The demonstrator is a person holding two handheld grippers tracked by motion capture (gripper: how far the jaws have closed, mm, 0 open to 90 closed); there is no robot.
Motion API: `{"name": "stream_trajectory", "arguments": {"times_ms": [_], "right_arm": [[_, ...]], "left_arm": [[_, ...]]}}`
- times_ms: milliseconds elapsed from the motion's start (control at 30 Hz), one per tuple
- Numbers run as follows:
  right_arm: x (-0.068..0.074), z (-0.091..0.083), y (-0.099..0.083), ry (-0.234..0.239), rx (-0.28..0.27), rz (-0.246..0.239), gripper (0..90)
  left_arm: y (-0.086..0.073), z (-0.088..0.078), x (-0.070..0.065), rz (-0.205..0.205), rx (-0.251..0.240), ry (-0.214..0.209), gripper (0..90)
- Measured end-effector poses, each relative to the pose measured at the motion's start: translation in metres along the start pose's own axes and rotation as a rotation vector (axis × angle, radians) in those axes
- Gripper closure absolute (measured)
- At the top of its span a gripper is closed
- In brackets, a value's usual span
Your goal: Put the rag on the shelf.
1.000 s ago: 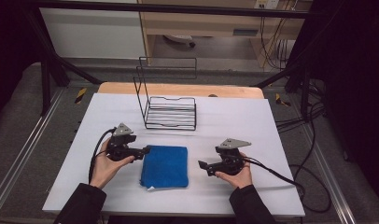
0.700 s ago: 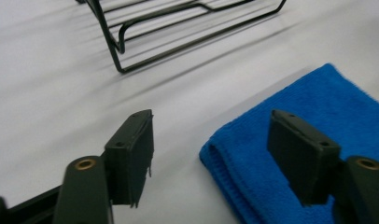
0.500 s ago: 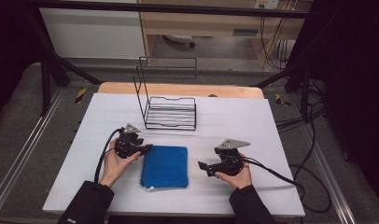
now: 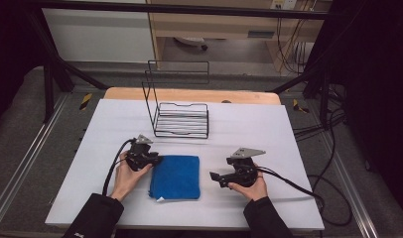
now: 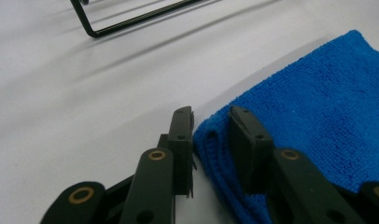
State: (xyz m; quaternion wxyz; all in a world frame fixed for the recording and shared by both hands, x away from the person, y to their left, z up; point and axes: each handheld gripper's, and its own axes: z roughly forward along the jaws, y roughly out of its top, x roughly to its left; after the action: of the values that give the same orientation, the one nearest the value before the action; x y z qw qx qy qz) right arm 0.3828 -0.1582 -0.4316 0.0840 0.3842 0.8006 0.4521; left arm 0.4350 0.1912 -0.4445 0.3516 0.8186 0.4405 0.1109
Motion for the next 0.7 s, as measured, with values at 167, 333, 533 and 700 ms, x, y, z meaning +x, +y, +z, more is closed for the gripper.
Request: {"name": "stream_trajectory", "arguments": {"times_ms": [167, 333, 533, 700], "right_arm": [[-0.001, 0.001, 0.001, -0.006, -0.006, 0.007, 10.6], [0.001, 0.005, 0.009, -0.012, -0.006, -0.001, 12.6], [0.006, 0.019, 0.026, -0.016, -0.02, -0.01, 20.6], [0.01, 0.046, 0.039, -0.032, -0.01, -0.003, 28.5]], "left_arm": [[0.0, 0.001, 0.0, -0.005, 0.006, -0.021, 77.3], [0.0, 0.001, -0.002, 0.005, 0.006, -0.013, 80.3], [-0.002, 0.001, -0.005, 0.009, -0.003, 0.002, 81.2], [-0.004, 0.001, -0.005, 0.008, -0.014, 0.004, 81.2]]}}
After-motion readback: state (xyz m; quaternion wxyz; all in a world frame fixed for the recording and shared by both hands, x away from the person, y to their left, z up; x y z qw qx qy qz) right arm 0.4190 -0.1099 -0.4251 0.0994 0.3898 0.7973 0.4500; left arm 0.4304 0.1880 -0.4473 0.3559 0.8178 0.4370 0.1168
